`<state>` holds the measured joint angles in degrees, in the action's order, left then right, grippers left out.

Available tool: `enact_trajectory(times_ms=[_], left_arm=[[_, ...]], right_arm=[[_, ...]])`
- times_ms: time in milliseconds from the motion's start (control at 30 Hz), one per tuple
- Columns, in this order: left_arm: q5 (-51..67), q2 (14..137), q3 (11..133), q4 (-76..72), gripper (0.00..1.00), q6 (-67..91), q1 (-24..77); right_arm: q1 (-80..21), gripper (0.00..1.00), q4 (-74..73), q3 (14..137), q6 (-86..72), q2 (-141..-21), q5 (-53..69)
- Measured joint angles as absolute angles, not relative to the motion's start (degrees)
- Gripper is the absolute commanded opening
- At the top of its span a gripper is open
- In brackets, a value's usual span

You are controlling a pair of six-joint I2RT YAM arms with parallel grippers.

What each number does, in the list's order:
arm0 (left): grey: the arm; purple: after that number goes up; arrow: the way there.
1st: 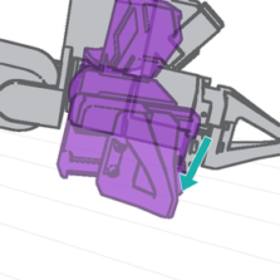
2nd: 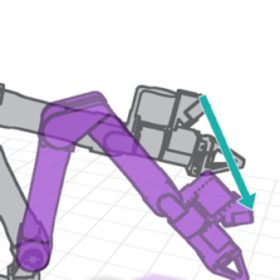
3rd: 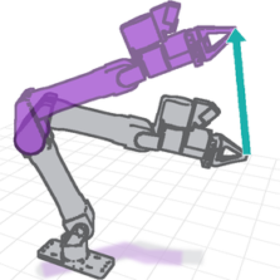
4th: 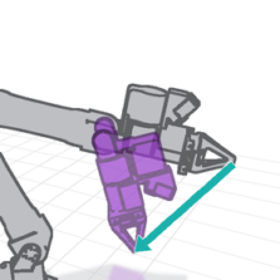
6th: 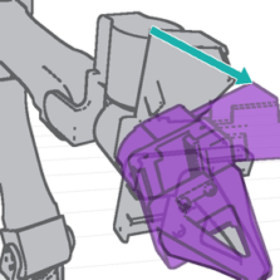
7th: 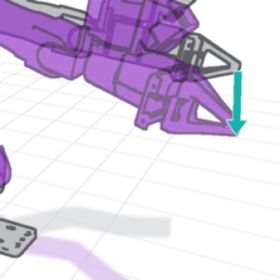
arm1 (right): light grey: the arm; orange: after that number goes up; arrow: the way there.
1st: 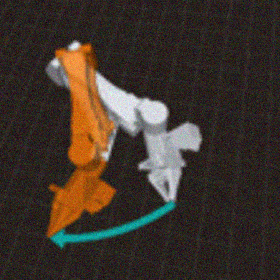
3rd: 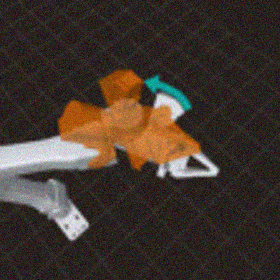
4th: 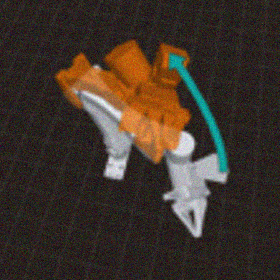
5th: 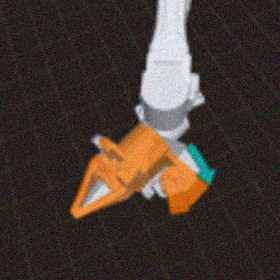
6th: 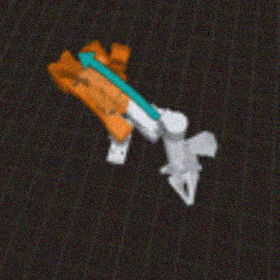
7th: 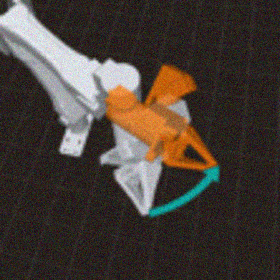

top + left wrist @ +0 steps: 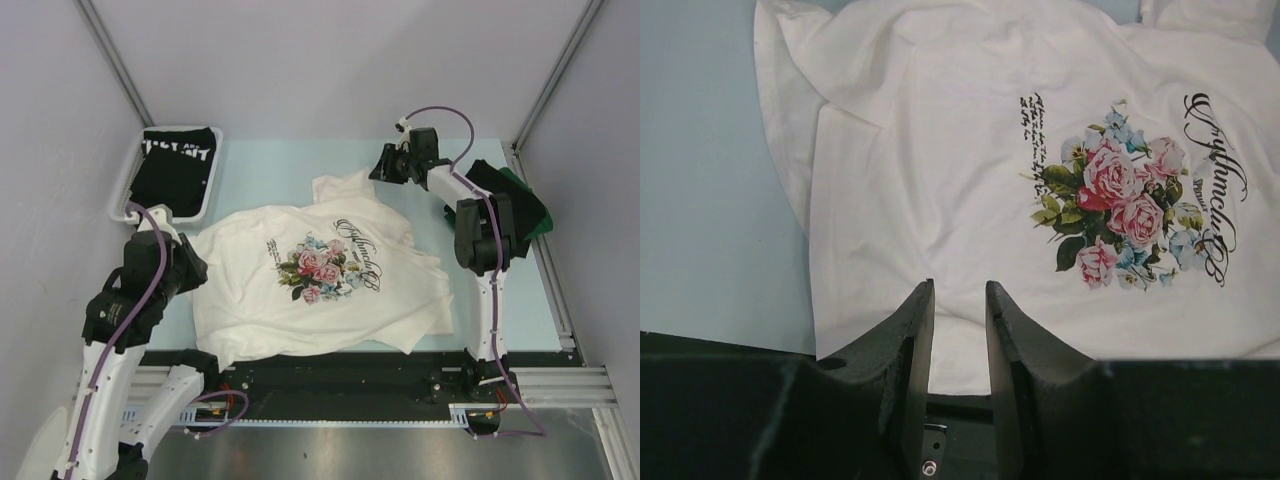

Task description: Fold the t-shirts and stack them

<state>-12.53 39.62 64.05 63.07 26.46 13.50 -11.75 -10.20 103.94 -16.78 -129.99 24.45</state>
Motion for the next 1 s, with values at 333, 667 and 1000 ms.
enact_trajectory(times_ms=[333, 667, 1000], left_arm=[[-10.31, 37.93, 64.1, 61.95, 0.38, 25.87, 13.5], [-10.28, 36.77, 64.2, 62.63, 0.38, 25.41, 13.5], [-10.28, 35.55, 64.2, 63.81, 0.38, 25.41, 13.5]], right_arm=[[-11.94, 0.41, -7.77, 105.91, -14.44, -135.33, 22.81], [-12.4, 0.41, -8.29, 112.2, -11.86, -139.31, 22.13], [-12.53, 0.41, -9.02, 113.71, -10.13, -140.94, 21.89]])
